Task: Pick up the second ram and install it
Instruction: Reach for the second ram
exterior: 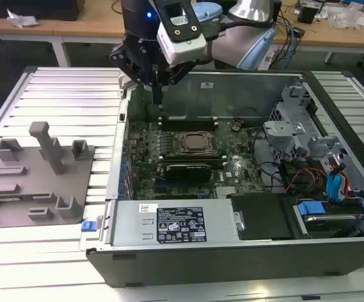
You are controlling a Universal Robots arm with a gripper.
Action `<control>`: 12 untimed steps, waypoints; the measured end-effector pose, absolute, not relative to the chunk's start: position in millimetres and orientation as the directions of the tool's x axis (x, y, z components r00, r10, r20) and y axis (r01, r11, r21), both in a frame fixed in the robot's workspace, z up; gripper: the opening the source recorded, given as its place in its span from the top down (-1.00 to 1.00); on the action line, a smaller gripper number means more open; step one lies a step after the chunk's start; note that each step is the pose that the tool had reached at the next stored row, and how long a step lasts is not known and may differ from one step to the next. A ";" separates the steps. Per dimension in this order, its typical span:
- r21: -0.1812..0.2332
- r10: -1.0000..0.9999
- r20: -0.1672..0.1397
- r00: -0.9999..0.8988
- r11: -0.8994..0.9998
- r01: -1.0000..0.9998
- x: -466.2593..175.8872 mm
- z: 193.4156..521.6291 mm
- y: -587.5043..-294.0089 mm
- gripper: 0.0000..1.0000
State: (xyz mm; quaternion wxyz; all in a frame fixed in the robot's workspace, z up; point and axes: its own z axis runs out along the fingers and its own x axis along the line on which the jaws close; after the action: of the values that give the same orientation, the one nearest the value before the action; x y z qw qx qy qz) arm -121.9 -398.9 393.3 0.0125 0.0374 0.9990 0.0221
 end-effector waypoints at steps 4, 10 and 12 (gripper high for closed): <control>0.045 0.075 -0.023 -0.997 0.996 0.074 -145.4 393.2 -398.8 0.79; 0.045 0.075 -0.023 -0.997 0.996 0.074 -159.0 393.2 -398.9 0.79; 0.045 0.075 -0.023 -0.997 0.996 0.074 -162.4 393.2 -398.9 0.79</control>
State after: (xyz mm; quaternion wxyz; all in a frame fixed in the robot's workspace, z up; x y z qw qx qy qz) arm -162.4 -398.9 393.2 0.0125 0.0374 0.9990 0.0221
